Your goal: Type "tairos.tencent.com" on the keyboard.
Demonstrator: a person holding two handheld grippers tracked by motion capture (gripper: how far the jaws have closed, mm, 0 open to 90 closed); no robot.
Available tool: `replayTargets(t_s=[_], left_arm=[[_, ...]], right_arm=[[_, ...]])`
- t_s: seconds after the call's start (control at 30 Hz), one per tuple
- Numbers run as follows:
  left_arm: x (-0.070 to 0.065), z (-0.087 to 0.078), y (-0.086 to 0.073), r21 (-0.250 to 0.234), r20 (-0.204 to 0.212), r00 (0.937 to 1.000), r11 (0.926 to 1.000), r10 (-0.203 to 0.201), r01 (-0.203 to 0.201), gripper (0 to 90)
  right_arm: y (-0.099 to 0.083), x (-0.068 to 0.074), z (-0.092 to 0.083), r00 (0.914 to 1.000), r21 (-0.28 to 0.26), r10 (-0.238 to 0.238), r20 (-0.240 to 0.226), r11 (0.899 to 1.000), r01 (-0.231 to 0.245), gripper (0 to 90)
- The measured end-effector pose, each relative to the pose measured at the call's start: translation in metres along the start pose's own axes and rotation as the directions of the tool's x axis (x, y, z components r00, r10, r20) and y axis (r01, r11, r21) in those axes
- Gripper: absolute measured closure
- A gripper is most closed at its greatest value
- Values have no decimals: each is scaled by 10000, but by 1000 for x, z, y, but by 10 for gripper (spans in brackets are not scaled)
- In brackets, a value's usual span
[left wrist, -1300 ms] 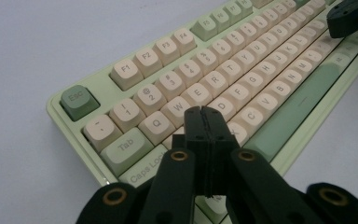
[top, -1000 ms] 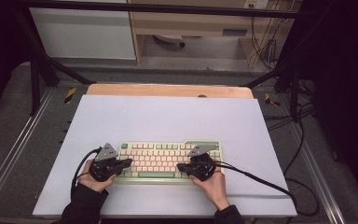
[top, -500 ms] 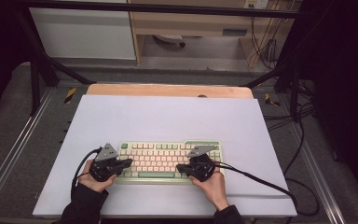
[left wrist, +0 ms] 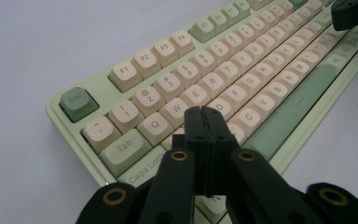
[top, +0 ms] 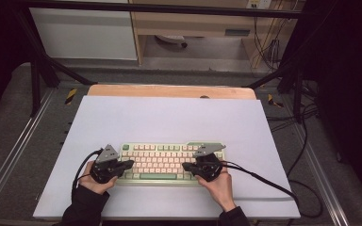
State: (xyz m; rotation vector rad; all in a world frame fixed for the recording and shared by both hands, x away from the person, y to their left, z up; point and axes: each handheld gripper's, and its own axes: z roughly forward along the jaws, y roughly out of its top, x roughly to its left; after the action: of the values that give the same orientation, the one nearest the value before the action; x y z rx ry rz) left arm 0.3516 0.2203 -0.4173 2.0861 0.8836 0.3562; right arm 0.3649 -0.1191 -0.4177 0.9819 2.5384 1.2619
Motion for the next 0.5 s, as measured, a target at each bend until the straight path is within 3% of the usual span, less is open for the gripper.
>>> replayTargets(t_s=[0.5], left_arm=[[-6, 1, 4, -15, 45, 9999, 9999, 132, -132, 897]], right_arm=[[-8, -11, -11, 9997, -17, 261, -34, 9997, -261, 900]])
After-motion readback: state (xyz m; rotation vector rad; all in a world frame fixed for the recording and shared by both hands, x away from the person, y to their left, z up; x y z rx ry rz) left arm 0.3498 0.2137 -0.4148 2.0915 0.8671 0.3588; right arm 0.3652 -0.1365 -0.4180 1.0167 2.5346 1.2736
